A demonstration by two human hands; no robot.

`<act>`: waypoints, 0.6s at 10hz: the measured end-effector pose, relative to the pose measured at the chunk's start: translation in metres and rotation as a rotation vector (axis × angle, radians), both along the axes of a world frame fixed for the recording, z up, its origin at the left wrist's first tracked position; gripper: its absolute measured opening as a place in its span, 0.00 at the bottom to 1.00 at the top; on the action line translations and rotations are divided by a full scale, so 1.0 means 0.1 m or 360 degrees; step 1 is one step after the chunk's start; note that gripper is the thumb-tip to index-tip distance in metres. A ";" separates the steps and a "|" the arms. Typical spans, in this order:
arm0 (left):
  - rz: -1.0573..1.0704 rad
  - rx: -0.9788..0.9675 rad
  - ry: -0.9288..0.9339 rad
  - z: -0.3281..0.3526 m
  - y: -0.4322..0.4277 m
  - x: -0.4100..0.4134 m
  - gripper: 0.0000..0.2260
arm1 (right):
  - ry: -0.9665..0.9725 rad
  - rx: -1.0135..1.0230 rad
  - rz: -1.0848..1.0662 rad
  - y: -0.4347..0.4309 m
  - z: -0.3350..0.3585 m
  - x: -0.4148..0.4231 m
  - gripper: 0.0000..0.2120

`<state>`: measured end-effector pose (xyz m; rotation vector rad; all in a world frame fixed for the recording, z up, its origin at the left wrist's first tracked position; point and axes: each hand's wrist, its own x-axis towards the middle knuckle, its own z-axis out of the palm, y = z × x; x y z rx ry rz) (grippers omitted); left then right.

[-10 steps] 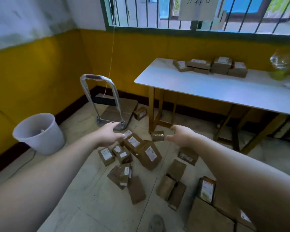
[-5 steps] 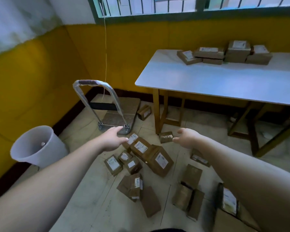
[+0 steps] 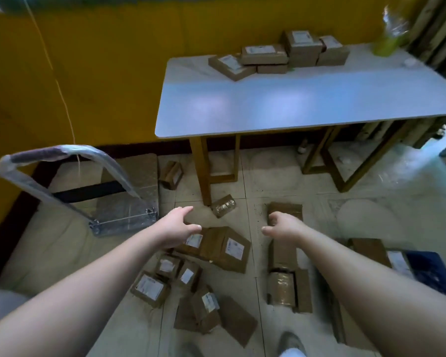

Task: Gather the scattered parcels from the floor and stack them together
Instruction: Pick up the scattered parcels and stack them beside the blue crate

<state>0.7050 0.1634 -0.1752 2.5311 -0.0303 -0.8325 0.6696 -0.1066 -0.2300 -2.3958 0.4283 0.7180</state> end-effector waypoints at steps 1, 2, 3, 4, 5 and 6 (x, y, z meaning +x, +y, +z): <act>-0.0027 -0.0017 0.0057 -0.32 0.04 0.20 0.31 | 0.0089 0.0008 -0.0001 0.14 -0.26 0.00 0.30; -0.0002 -0.0055 0.0134 -0.76 0.02 0.38 0.30 | 0.0169 -0.0010 0.0052 0.19 -0.63 0.14 0.30; 0.0005 -0.0036 0.0199 -1.35 -0.05 0.52 0.30 | 0.0209 0.0012 0.0075 0.18 -1.11 0.32 0.29; 0.0071 0.0048 0.0227 -2.07 -0.15 0.61 0.31 | 0.0247 0.0067 0.0029 0.14 -1.76 0.50 0.29; 0.0183 0.0135 0.0309 -2.80 -0.31 0.73 0.29 | 0.0294 0.0159 -0.0027 0.10 -2.57 0.65 0.25; 0.0196 0.0062 0.0330 -3.58 -0.45 0.80 0.22 | 0.0289 0.0204 -0.0054 0.10 -3.41 0.74 0.22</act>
